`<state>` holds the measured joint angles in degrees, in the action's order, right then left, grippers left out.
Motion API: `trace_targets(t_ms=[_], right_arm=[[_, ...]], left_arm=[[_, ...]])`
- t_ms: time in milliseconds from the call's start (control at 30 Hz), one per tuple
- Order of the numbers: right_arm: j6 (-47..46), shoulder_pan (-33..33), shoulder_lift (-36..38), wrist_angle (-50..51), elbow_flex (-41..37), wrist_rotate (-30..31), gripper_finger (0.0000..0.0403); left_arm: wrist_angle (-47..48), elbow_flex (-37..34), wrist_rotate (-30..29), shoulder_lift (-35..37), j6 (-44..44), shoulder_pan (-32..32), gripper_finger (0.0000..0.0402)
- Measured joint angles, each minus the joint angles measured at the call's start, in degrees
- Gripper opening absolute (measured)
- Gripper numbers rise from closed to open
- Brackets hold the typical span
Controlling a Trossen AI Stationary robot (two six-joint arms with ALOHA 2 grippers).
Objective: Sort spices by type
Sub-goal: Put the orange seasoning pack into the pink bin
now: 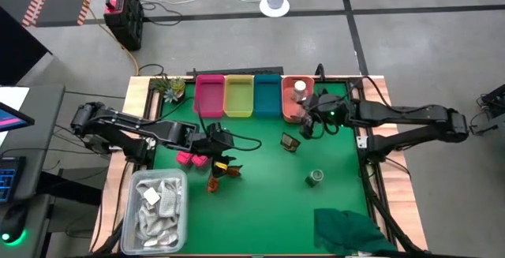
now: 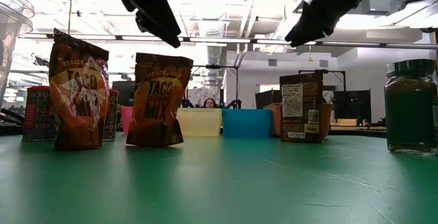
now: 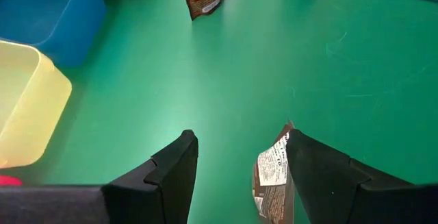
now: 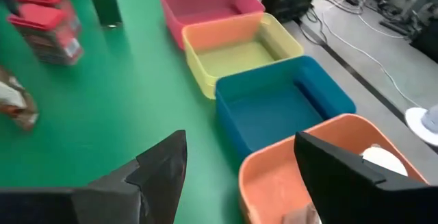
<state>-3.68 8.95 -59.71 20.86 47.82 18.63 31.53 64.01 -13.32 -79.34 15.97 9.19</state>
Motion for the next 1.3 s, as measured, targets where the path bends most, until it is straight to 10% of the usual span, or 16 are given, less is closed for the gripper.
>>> trace_targets(t_ms=[1300], right_arm=[[-6.9, -5.6, -0.3, 2.5, -4.2, 5.7, 0.0295]], left_arm=[[1.9, -0.1, 7.2, -10.0, -0.4, 1.6, 0.0186]])
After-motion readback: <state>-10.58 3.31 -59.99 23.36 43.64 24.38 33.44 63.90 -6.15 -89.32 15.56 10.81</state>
